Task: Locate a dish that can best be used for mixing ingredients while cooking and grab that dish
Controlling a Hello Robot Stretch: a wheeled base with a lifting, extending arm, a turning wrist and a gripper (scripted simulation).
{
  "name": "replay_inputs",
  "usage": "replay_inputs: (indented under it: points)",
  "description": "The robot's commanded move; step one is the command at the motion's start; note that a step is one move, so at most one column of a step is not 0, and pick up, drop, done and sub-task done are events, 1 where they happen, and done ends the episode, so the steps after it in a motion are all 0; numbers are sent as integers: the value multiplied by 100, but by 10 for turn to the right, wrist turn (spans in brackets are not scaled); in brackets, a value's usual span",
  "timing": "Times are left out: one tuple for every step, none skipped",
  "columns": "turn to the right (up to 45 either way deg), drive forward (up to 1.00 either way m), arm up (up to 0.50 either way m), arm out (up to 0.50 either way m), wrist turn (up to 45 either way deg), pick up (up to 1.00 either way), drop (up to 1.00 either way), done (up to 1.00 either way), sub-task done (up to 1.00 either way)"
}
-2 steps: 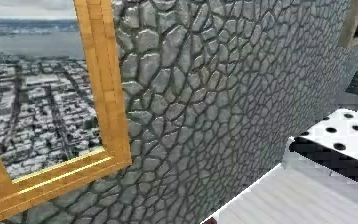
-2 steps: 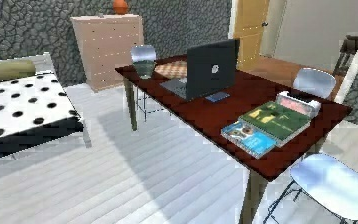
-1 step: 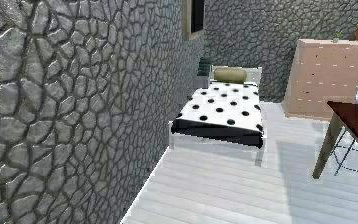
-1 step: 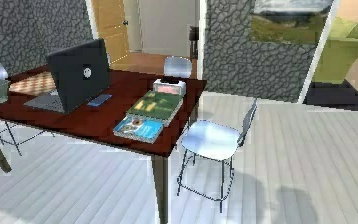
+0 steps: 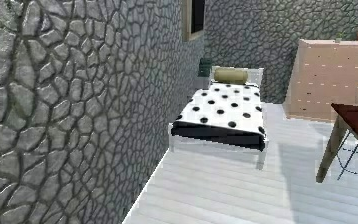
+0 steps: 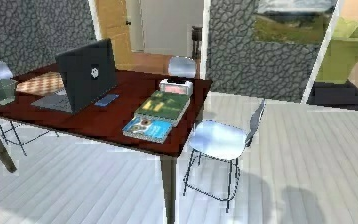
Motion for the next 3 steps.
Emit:
replay_inputs:
  points:
    - [150, 0, 0, 0, 0, 0, 0, 0, 0]
    - [0, 55, 0, 0, 0, 0, 0, 0, 0]
    - [-420, 0, 0, 0, 0, 0, 0, 0, 0]
